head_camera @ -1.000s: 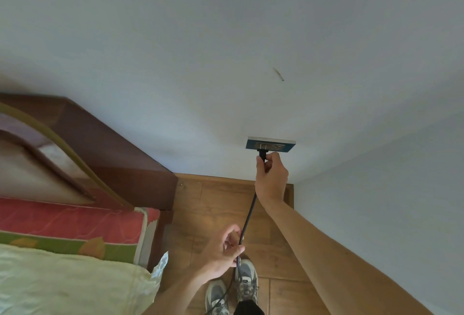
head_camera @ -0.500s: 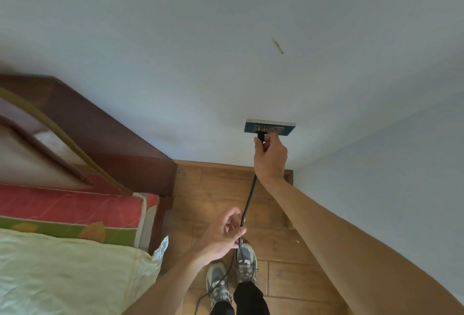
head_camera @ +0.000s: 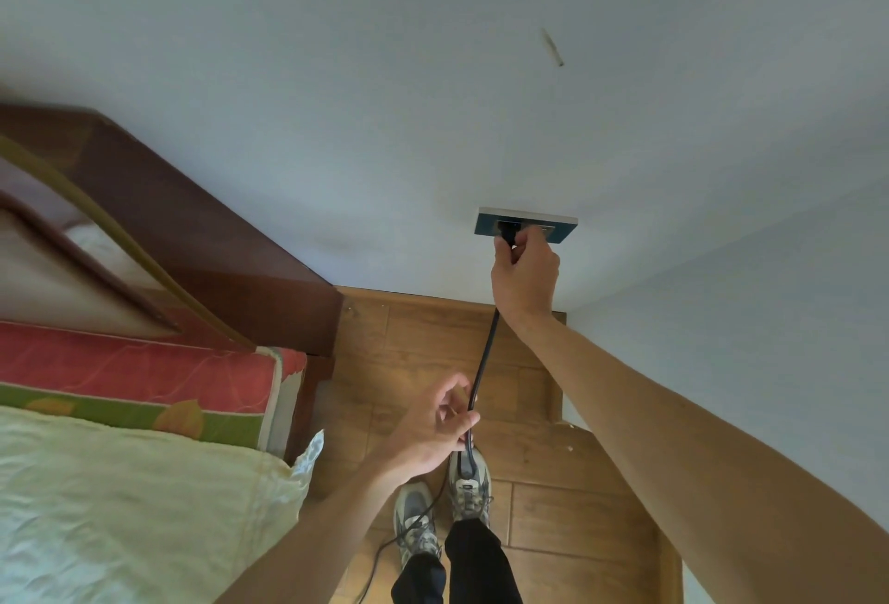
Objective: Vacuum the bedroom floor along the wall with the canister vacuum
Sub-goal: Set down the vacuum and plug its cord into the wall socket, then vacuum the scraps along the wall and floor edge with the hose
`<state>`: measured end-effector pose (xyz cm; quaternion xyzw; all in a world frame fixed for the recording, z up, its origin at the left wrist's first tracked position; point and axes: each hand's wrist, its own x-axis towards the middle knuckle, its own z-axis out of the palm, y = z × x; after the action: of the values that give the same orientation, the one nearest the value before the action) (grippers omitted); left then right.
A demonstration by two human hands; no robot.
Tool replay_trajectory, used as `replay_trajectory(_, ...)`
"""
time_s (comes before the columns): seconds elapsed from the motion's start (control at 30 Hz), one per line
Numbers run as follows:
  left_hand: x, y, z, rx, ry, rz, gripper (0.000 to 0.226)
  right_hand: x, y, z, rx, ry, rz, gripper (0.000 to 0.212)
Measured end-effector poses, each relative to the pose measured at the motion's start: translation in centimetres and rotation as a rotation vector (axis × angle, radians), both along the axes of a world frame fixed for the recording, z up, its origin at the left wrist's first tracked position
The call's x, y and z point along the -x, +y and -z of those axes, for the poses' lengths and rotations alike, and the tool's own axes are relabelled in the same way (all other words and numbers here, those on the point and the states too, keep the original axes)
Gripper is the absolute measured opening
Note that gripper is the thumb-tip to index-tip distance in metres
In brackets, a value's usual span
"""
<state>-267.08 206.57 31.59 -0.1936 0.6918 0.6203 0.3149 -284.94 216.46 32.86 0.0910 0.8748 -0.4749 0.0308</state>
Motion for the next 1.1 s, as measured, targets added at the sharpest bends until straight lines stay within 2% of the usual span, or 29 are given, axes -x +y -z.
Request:
replay_trajectory(0.13, -0.2, -0.4, -0.6, 0.110, 0.040, 0.039, 0.020, -0.2, -0.2, -0.6, -0.042, -0.032, 0.001, 0.016)
replay_trajectory(0.27, 0.3, -1.1, -2.6, 0.242, 0.092, 0.115, 0.021, 0.1, 0.5, -2.2, -0.186, -0.108, -0.101, 0.023)
replay_trajectory(0.4, 1.0, -2.6, -5.2, 0.294, 0.063, 0.153, 0.024, -0.8, 1.4, -4.9, -0.468, -0.199, -0.382, 0.038)
replay_trajectory(0.5, 1.3, -4.5, -7.6, 0.385, 0.040, 0.234, 0.044, -3.3, 1.6, -6.9, -0.638, -0.260, -0.620, 0.060)
replay_trajectory(0.63, 1.7, -8.1, -10.9, 0.642, 0.060, 0.357, 0.071, -5.8, 0.2, -10.5, -0.752, -0.273, -0.885, 0.066)
replay_trajectory(0.7, 2.0, -10.3, -13.0, 0.775, 0.089, 0.416, 0.076, -6.5, -1.2, -13.0, -0.787, -0.257, -0.952, 0.070)
replay_trajectory(0.83, 2.5, -14.1, -17.9, 0.908, 0.128, 0.422, 0.077, -7.4, -4.1, -17.7, -0.835, -0.167, -1.019, 0.074)
replay_trajectory(1.1, 0.4, -21.3, -28.2, 1.101, 0.225, 0.300, 0.081, -7.7, -11.3, -27.7, -0.862, 0.058, -1.131, 0.074)
